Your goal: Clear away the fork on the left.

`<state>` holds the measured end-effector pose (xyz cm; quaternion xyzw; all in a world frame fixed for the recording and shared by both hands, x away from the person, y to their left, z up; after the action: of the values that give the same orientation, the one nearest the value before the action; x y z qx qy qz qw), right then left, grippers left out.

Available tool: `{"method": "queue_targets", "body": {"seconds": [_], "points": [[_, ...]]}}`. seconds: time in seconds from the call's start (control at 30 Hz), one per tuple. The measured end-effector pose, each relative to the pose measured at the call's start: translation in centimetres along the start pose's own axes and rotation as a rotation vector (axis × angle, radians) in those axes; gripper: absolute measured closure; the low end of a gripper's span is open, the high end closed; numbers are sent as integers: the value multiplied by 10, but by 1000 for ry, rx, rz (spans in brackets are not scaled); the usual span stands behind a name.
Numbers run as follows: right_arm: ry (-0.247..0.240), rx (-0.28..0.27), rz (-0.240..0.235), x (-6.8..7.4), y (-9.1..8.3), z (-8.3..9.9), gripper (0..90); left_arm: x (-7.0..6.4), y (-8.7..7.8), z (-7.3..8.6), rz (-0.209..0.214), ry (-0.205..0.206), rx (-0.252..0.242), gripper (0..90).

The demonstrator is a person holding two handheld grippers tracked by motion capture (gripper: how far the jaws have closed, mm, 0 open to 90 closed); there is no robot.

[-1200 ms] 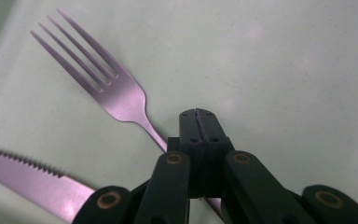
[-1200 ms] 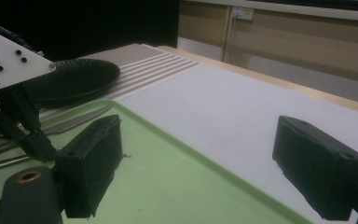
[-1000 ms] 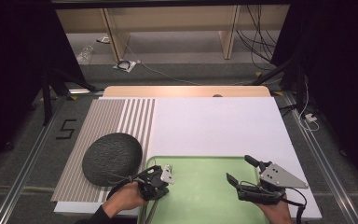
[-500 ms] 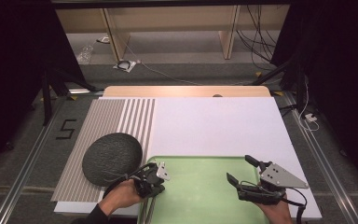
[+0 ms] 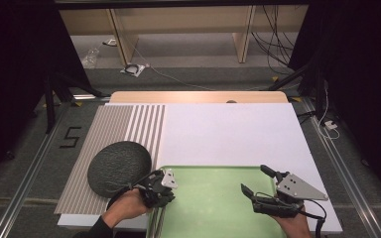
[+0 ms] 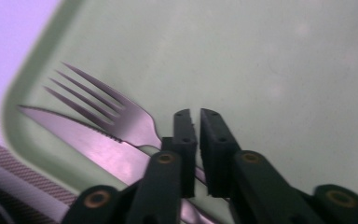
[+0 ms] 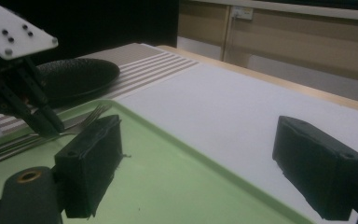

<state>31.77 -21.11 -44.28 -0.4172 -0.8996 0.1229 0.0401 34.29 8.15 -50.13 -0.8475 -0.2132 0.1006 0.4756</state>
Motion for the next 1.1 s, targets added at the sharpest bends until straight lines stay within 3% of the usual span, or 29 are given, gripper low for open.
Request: {"method": "queue_targets", "body": {"seconds": [0.17,0.43,0.67,0.93,1.0,1.1], "points": [[-4,0,0,0,-1,0,165,14,-17,-2,-35,-56,-69,636],[-2,-6,1,0,0,-1,165,38,-35,1,-139,-192,-175,401],[0,-6,2,0,0,-1,165,52,-51,7,-201,-258,-240,287],[0,-6,2,0,-1,-1,165,69,-66,24,-267,-371,-306,217],[1,-6,1,-1,-1,-1,165,75,-69,31,-287,-417,-323,207],[0,-6,1,-1,-1,-1,165,79,-73,39,-291,-448,-334,194]]}}
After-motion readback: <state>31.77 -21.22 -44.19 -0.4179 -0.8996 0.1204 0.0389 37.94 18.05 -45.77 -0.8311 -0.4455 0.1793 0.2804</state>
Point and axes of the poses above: each handheld gripper's, and its own axes: y roughly forward along the jaws, z roughly out of its underside, x roughly to its left, the point moved 6 cm from there along y, roughly forward along the jaws, and after that the axes turned 2 degrees about -x, right-handed, at the moved point
